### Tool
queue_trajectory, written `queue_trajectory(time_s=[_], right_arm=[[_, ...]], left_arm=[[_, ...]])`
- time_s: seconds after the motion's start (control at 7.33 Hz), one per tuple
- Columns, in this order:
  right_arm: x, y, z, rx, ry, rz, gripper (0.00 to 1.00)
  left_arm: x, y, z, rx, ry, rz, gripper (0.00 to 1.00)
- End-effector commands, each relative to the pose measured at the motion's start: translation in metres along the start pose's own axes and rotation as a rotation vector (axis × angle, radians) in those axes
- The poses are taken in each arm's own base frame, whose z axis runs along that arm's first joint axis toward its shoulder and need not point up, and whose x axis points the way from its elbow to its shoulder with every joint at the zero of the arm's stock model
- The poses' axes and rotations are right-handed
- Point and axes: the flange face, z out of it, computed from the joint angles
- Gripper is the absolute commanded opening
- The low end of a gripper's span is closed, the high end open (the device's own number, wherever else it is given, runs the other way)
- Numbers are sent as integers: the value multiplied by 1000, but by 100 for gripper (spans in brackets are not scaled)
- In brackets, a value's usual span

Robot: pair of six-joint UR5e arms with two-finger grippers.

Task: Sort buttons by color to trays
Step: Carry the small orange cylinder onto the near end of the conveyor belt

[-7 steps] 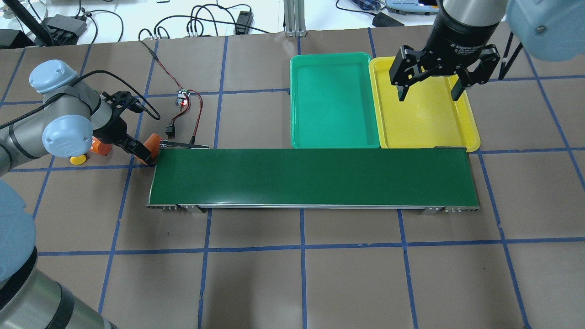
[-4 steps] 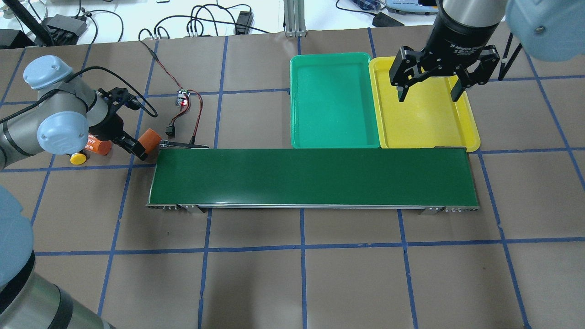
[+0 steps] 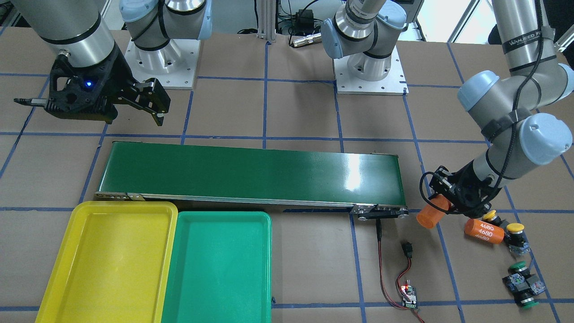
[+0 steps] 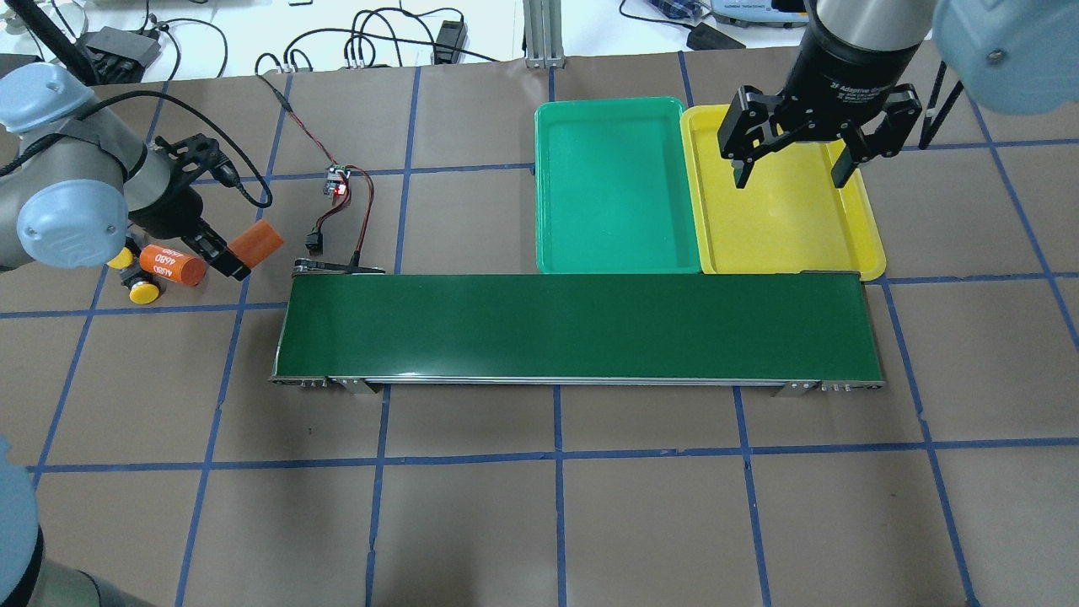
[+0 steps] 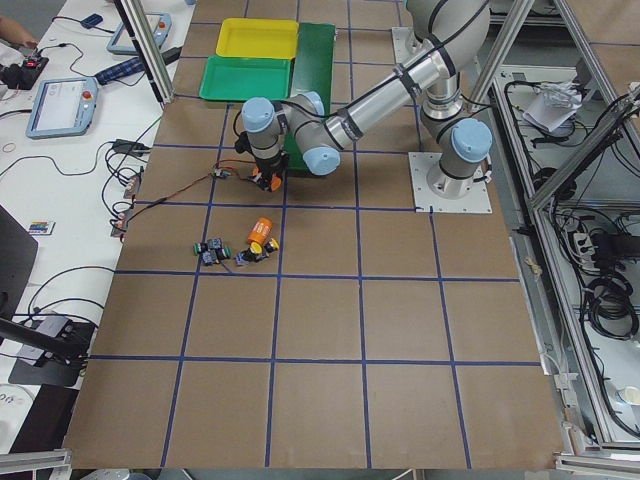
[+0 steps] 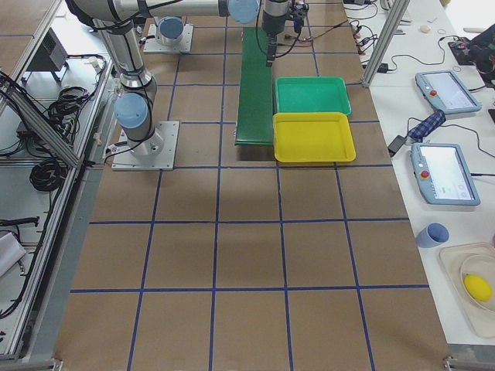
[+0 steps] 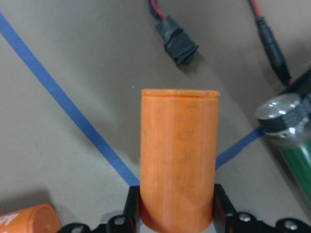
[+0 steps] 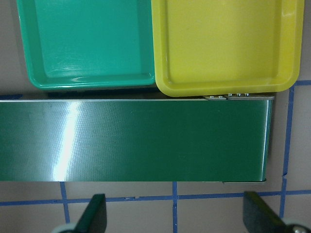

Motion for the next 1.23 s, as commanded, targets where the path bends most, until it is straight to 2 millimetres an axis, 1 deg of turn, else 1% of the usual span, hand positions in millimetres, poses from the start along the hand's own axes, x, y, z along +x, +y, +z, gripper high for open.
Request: queue_trajectory(time_s=[0.0, 0.14, 0.27, 0.41, 0.55, 0.68, 0.95, 1.09], right_arm=[[0, 0, 0, 1, 0, 0, 100], [0, 0, 0, 0, 0, 0, 100], [0, 0, 0, 1, 0, 0, 100], [0, 0, 0, 0, 0, 0, 100], [0, 0, 0, 1, 0, 0, 100], [0, 0, 0, 0, 0, 0, 100], [0, 0, 0, 0, 0, 0, 100], [0, 0, 0, 0, 0, 0, 100]], left_arm=[[75, 17, -19, 5, 1, 276, 0], [106, 19, -14, 25, 7, 354, 0], [131, 2, -19, 80, 4, 463, 0], [152, -12, -15, 75, 15, 516, 0], [160, -23, -1, 71, 23, 542, 0], [150, -28, 7, 83, -9, 546, 0], [148, -32, 17, 74, 2, 557, 0], [148, -32, 22, 78, 16, 548, 26]])
